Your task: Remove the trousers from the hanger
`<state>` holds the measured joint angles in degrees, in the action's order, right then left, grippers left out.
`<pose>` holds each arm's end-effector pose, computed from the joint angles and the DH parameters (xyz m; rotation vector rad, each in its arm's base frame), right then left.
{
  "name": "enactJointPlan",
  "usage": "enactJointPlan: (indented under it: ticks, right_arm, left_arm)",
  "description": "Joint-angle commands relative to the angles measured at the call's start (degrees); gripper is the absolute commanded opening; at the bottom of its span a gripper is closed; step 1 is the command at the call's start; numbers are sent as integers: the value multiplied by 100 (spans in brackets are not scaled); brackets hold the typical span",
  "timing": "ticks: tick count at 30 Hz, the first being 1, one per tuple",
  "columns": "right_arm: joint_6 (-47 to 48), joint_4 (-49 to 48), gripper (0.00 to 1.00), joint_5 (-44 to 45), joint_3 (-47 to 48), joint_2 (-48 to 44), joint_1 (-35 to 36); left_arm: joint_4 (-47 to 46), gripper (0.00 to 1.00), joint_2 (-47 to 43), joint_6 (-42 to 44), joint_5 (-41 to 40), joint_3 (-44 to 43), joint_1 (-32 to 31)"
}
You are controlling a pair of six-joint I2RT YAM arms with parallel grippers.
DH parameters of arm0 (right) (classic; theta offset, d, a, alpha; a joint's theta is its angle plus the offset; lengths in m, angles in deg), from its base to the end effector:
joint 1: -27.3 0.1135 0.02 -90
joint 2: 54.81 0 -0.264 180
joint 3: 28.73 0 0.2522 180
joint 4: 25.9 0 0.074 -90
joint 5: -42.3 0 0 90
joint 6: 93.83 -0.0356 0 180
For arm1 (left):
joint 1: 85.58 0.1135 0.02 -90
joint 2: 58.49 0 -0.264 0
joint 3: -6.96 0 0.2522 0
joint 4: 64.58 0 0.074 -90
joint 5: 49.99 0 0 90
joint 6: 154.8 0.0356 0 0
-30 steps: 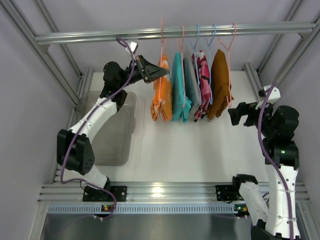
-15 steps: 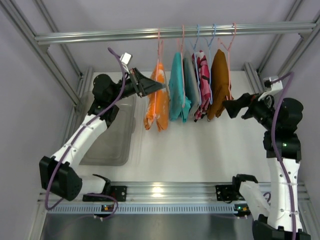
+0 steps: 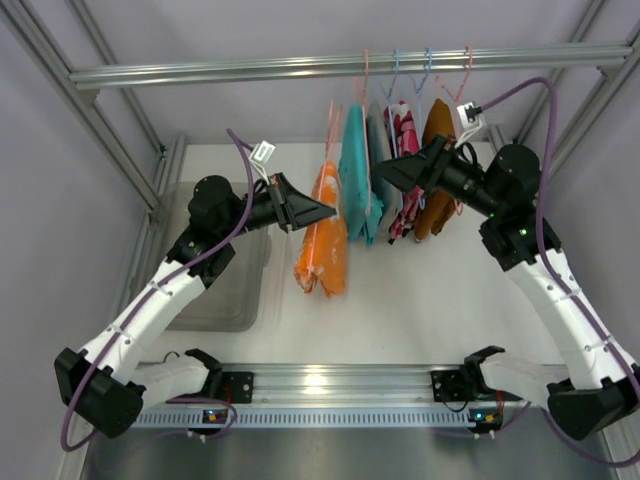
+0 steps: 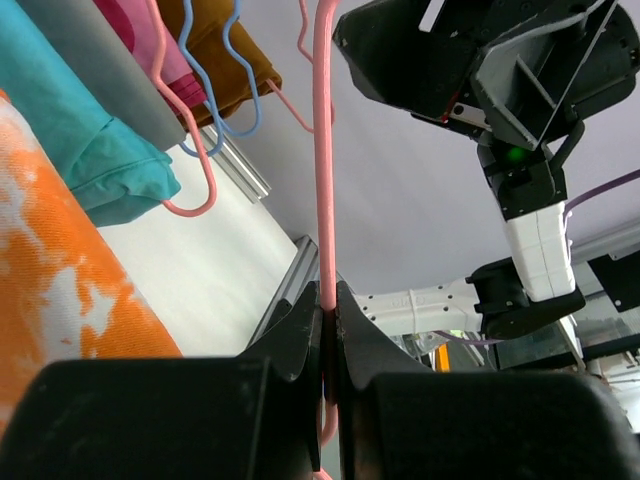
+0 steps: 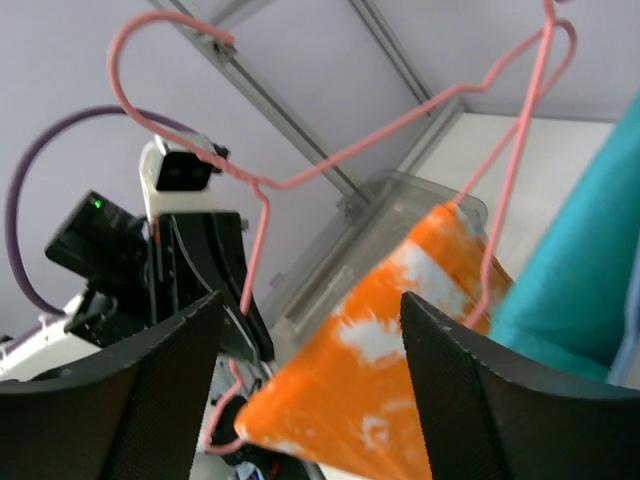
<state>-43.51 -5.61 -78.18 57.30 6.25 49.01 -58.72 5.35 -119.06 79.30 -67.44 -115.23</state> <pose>0.2026 0.1001 0.4595 -0.2130 1.6213 1.2360 0.2085 -0.1446 0.4050 0.2719 1.7406 -1.6283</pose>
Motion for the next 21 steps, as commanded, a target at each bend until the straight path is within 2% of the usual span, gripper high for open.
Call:
enactJointPlan:
  ticks: [1, 2, 5, 21]
  right_arm:
    - [-637, -994, 68, 297, 358, 336, 412]
    - [-698, -1065, 63, 393, 384, 485, 491]
    - [-857, -1232, 58, 464, 481, 766, 737]
    - [-1217, -1513, 56, 491, 1000, 1786, 1397]
  left_arm:
    - [-721, 0, -310, 135, -343, -150, -6]
    - [-782, 0, -293, 31, -378, -167, -6]
    - [-941, 0, -258, -137, -430, -167, -6]
    - [-1082, 0, -301, -278, -404, -176, -146]
